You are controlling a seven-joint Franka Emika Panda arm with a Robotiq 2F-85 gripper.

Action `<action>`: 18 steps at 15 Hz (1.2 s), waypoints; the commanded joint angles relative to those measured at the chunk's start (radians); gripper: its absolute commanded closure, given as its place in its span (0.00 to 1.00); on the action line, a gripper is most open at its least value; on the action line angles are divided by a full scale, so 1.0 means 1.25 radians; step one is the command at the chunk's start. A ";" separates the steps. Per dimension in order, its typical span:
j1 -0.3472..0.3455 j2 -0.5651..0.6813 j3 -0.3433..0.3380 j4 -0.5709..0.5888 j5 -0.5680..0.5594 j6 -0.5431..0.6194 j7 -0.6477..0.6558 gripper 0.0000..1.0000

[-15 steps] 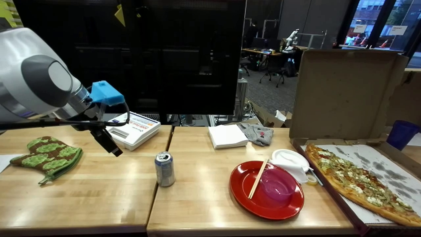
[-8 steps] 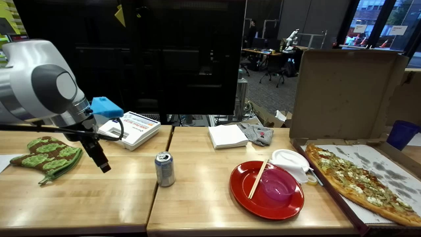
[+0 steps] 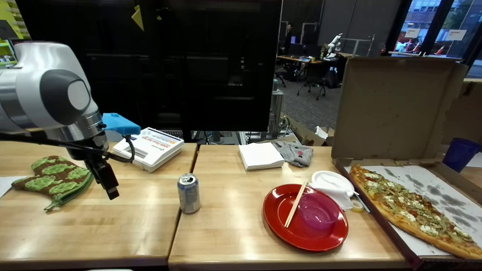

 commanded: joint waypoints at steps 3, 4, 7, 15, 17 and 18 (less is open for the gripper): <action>-0.014 0.018 -0.046 0.033 0.043 -0.010 -0.096 0.48; -0.019 0.021 -0.051 0.036 0.049 -0.011 -0.106 0.55; -0.038 0.045 -0.057 0.043 0.065 0.003 -0.127 0.78; -0.112 0.135 -0.043 0.053 0.083 0.096 -0.118 1.00; -0.126 0.155 -0.044 0.049 0.086 0.133 -0.113 1.00; -0.132 0.163 -0.044 0.048 0.087 0.147 -0.113 1.00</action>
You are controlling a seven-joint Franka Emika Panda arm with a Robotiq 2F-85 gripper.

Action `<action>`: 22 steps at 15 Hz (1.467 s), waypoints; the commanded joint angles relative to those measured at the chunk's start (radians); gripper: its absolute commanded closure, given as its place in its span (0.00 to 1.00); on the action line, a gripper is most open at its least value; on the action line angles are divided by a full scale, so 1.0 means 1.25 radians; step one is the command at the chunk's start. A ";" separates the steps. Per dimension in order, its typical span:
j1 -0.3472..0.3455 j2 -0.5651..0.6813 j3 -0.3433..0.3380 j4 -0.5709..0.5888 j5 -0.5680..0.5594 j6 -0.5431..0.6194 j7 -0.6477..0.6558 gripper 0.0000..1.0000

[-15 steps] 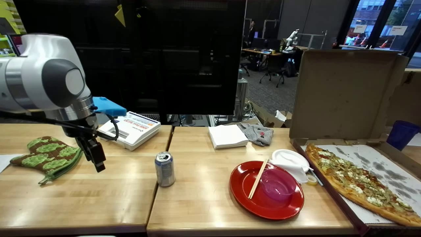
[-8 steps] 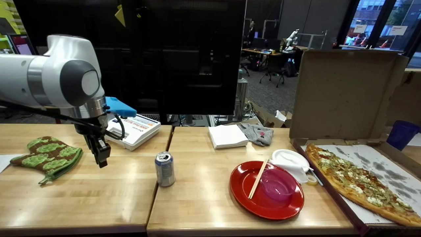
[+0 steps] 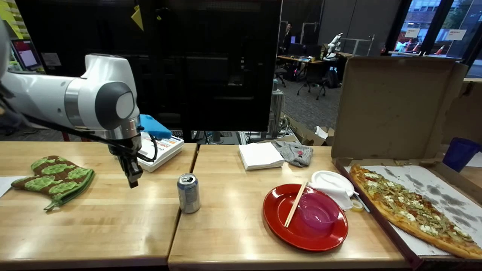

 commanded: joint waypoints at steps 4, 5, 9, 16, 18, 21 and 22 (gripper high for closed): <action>-0.043 0.050 0.014 0.000 0.020 0.074 0.010 1.00; -0.048 0.052 0.016 -0.003 0.017 0.081 0.015 1.00; -0.072 0.072 0.020 -0.010 0.006 0.119 0.041 1.00; -0.103 0.102 0.014 -0.027 0.009 0.178 0.094 1.00; -0.111 0.107 0.012 -0.031 0.005 0.188 0.104 1.00; -0.125 0.107 0.013 -0.037 -0.006 0.196 0.121 1.00; -0.128 0.107 0.012 -0.038 -0.006 0.198 0.124 1.00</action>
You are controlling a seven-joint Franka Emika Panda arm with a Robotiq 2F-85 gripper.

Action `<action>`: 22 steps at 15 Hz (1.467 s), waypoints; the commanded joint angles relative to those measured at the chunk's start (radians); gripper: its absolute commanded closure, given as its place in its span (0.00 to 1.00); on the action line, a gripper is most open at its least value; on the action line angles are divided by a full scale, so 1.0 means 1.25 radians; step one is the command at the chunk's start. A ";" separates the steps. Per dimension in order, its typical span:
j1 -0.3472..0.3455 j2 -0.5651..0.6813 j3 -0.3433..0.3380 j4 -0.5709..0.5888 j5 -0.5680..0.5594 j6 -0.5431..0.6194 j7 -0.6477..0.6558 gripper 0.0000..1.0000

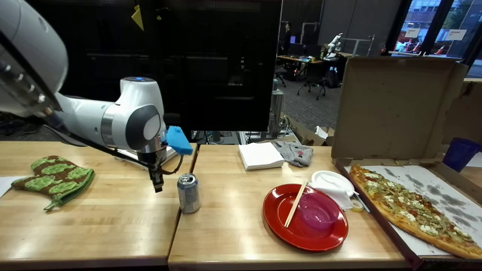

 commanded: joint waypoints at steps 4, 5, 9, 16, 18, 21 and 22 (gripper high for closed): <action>-0.028 -0.009 0.002 -0.020 -0.006 0.030 0.027 1.00; -0.030 -0.010 0.001 -0.021 -0.008 0.033 0.028 1.00; -0.038 -0.014 -0.001 -0.026 -0.011 0.036 0.030 1.00; -0.058 -0.015 -0.013 -0.026 -0.014 0.036 0.029 1.00; -0.065 -0.015 -0.016 -0.025 -0.016 0.036 0.032 1.00; -0.074 -0.017 -0.020 -0.027 -0.016 0.036 0.031 1.00; -0.076 -0.018 -0.021 -0.028 -0.016 0.036 0.031 1.00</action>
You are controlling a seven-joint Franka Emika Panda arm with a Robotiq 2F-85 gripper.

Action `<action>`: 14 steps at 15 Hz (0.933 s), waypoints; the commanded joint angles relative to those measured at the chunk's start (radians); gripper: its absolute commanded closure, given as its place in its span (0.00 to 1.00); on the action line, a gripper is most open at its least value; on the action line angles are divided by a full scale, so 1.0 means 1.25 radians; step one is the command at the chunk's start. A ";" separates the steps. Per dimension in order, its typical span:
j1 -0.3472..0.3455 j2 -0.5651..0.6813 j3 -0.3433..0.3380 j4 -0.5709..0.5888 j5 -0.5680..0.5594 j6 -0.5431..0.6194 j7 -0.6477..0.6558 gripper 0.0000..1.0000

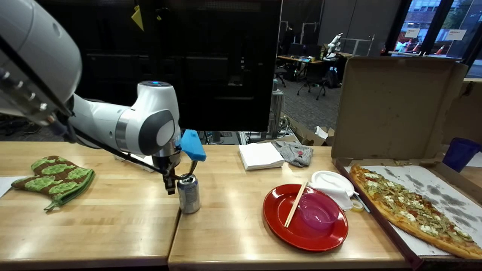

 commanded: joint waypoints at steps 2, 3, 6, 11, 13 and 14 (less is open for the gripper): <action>-0.012 -0.020 -0.007 -0.014 -0.014 0.013 0.013 1.00; -0.014 -0.020 -0.008 -0.014 -0.015 0.014 0.014 1.00; -0.015 -0.019 -0.010 -0.014 -0.013 0.014 0.011 1.00; -0.016 -0.019 -0.011 -0.015 -0.014 0.014 0.014 1.00; -0.019 -0.015 -0.014 -0.011 -0.013 0.014 0.016 1.00; -0.020 -0.014 -0.017 -0.010 -0.011 0.014 0.014 1.00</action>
